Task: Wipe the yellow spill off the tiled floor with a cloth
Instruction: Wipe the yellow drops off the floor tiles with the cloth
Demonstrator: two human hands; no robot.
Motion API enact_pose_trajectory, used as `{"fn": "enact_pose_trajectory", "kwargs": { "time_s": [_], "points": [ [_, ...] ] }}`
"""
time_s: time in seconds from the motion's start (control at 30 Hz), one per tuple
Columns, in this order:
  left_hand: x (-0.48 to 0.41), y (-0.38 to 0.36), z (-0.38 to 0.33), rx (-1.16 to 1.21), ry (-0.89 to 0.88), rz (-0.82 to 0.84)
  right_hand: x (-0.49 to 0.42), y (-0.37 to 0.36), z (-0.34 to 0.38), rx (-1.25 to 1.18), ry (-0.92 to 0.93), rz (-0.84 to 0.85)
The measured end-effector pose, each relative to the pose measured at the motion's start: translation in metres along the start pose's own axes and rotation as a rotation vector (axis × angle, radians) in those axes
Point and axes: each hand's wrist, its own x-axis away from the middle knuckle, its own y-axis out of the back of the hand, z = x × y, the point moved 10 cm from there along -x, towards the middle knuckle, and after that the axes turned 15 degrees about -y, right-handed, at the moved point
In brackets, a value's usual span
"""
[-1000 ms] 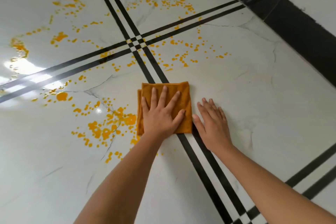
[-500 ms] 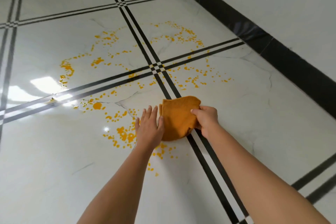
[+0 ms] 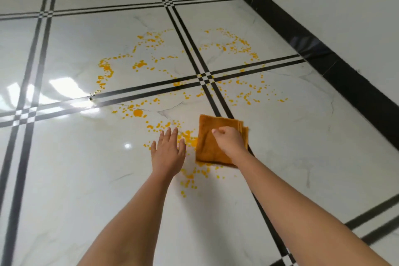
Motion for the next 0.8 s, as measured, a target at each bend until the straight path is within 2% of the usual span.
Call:
{"fn": "enact_pose_trajectory", "kwargs": {
  "time_s": [0.23,0.33,0.4,0.5,0.53,0.67,0.7,0.8],
  "points": [
    [0.035,-0.003,0.051,-0.135,0.015,0.040,-0.025,-0.039,-0.002,0.548,0.135,-0.129],
    [0.039,-0.003,0.067,-0.214,0.014,0.048,-0.036,-0.047,-0.003,0.682,0.199,-0.175],
    [0.039,-0.002,0.078,-0.240,0.036,0.026,-0.027,-0.066,-0.006,0.747,0.296,-0.172],
    [0.037,-0.001,0.085,-0.254,0.058,0.002,-0.004,-0.094,-0.006,0.877,0.562,-0.202],
    [0.036,-0.002,0.086,-0.258,0.057,-0.003,-0.009,-0.094,-0.001,0.886,0.587,-0.204],
    [0.040,0.003,0.101,-0.259,0.102,-0.014,-0.042,-0.090,0.033,0.769,0.342,-0.238],
    [0.041,0.005,0.103,-0.263,0.103,-0.019,-0.033,-0.103,0.041,0.774,0.372,-0.227],
    [0.041,0.012,0.114,-0.293,0.084,-0.020,0.012,-0.154,0.042,0.925,0.783,-0.147]
  ]
}}
